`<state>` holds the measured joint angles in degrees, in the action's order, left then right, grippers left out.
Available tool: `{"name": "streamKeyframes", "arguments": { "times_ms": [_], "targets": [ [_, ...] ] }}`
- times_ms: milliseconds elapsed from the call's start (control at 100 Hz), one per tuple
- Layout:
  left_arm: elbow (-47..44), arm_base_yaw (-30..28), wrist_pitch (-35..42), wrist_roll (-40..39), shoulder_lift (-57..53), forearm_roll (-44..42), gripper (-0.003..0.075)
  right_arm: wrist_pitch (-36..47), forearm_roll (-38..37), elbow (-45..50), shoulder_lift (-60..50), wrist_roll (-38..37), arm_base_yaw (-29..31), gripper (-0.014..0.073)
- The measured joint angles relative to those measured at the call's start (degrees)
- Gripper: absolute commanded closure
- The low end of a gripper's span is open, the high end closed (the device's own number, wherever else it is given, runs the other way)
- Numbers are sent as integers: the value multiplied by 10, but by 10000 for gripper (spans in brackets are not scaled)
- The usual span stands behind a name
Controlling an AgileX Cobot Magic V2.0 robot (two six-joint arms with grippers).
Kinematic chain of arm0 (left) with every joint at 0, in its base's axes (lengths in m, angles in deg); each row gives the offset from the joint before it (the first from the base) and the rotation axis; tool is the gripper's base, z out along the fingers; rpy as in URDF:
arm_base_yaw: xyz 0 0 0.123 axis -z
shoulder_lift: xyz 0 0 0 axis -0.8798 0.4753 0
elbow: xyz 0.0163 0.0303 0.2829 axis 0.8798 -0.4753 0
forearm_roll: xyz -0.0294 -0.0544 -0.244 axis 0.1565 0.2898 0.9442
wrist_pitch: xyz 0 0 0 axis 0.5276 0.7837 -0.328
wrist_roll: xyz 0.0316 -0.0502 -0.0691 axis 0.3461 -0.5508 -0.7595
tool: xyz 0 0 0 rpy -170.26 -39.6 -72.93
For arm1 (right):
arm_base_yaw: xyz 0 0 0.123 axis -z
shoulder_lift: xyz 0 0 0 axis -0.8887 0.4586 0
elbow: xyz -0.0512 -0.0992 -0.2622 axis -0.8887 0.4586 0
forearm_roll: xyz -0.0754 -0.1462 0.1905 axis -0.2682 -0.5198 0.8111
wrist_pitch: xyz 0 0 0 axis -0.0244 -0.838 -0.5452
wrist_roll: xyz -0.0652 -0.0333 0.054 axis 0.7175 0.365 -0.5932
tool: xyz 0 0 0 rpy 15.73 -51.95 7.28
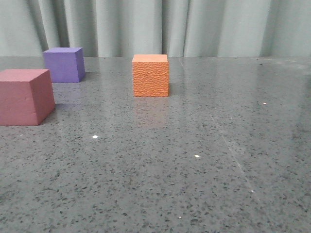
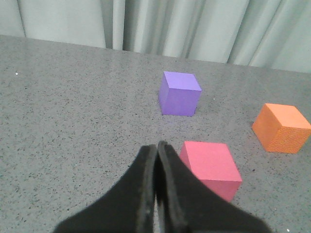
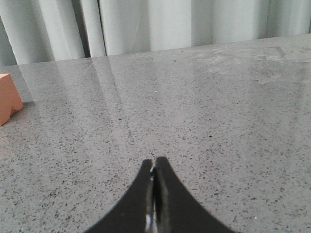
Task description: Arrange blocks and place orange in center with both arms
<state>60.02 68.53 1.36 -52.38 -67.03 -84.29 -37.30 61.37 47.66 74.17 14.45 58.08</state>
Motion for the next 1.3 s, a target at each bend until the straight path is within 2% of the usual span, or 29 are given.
{"name": "streamKeyframes", "arguments": {
  "times_ms": [200,370,440,490,560,680,730,780,990,1120,1300],
  "targets": [
    [126,0,-60,0,105,0,739,0,0,0,0,0,0,713],
    [150,0,-68,0,149,0,738,0,0,0,0,0,0,713],
    [151,0,-72,0,154,0,710,0,0,0,0,0,0,713],
    [151,0,-73,0,156,0,649,0,0,0,0,0,0,713],
    [151,0,-73,12,156,0,499,0,0,0,0,0,0,713],
    [151,1,-74,37,156,1,151,0,0,0,0,0,0,713],
    [151,1,-74,41,156,1,55,0,0,0,0,0,0,713],
    [151,2,-74,43,156,1,6,0,0,0,0,0,0,713],
    [152,3,-71,63,156,11,59,0,0,0,0,1,0,713],
    [170,3,-62,105,168,69,59,0,0,0,0,1,0,713],
    [229,5,-53,120,234,138,59,0,0,0,0,1,0,713]
  ]
}}
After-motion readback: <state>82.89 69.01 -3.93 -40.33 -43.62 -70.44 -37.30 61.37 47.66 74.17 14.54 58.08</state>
